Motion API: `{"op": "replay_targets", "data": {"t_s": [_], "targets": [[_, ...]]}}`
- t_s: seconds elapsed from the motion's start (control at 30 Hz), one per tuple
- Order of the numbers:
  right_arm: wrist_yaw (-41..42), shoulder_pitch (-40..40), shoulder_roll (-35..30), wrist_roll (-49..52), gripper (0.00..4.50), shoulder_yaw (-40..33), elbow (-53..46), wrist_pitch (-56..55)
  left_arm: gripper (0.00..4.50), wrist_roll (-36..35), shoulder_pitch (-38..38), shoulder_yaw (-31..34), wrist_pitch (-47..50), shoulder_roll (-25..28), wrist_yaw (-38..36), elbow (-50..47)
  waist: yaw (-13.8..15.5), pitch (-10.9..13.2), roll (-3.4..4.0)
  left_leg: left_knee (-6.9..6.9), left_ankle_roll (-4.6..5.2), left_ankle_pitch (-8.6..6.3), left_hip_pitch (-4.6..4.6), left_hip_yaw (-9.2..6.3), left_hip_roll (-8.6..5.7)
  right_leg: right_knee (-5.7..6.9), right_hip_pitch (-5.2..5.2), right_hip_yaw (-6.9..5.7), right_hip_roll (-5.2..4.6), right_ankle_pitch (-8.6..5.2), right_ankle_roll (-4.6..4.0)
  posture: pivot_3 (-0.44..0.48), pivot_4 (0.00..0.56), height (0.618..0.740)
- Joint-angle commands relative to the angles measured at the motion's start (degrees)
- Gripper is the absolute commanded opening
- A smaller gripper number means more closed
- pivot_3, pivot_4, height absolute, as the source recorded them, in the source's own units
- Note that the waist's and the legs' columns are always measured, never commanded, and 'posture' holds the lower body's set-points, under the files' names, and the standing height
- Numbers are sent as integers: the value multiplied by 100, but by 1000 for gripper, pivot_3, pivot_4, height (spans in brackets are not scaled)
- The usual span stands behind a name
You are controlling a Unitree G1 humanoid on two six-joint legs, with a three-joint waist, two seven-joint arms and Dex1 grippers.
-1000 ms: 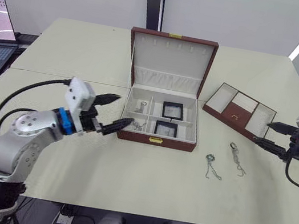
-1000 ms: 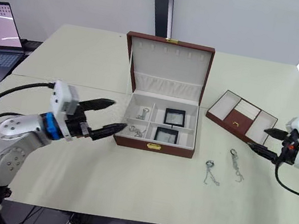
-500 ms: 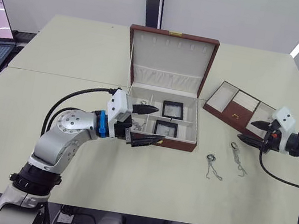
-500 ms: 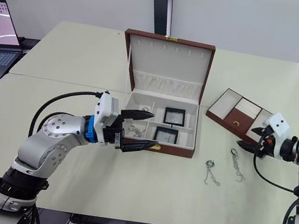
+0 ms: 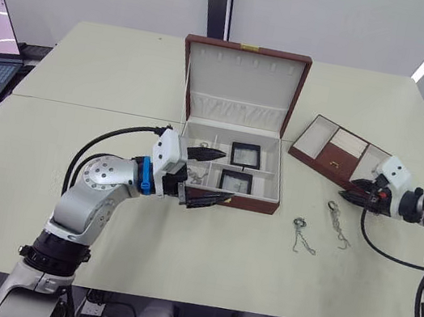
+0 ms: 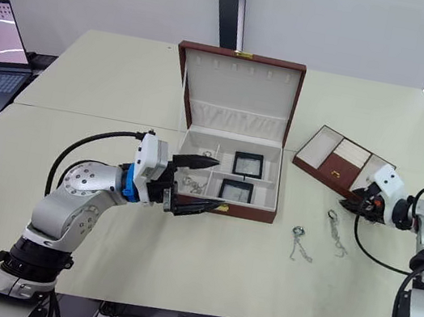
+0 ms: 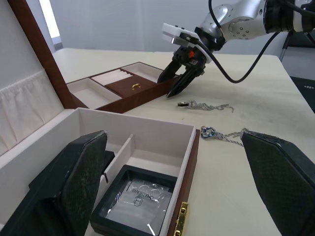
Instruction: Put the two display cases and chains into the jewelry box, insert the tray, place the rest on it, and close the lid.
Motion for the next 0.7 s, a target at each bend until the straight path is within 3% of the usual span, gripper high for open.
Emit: {"op": "replay_targets", "data": {"t_s": [0.03, 0.07, 0.27, 0.5, 0.7], "targets": [[3, -114, -68, -3, 1530, -125, -25, -98, 4500, 6, -20, 80, -241, -63, -45, -47, 0, 0, 0, 0, 0, 0, 0, 0, 0, 1, 0, 0, 0, 0, 0, 0, 150, 740], [7, -109, -76, -1, 1172, -132, -33, -95, 4500, 14, -16, 72, -275, -79, -43, -35, 0, 0, 0, 1, 0, 0, 0, 0, 0, 2, 0, 0, 0, 0, 0, 0, 150, 740], [26, -60, -120, 36, 7, -185, -82, -77, 4500, 24, -29, 54, -336, -126, -26, 16, 0, 0, 0, 7, 0, 0, 2, 0, -2, 19, -2, 2, 0, 0, 0, 0, 150, 740], [-24, 17, -175, 137, 7, -313, -231, -14, 4500, 62, -100, 26, -342, -189, -1, 45, -2, 0, 0, 12, 2, 1, 8, 2, -3, 41, -4, 5, 0, 0, 0, 0, 150, 740], [59, 515, -429, 385, 7, -625, -1072, 283, 4500, 45, 27, 131, -278, -163, 105, -60, 1, 0, 0, 12, 1, 2, 5, 1, -3, 40, -7, 6, 0, 0, -1, 0, 150, 740]]}}
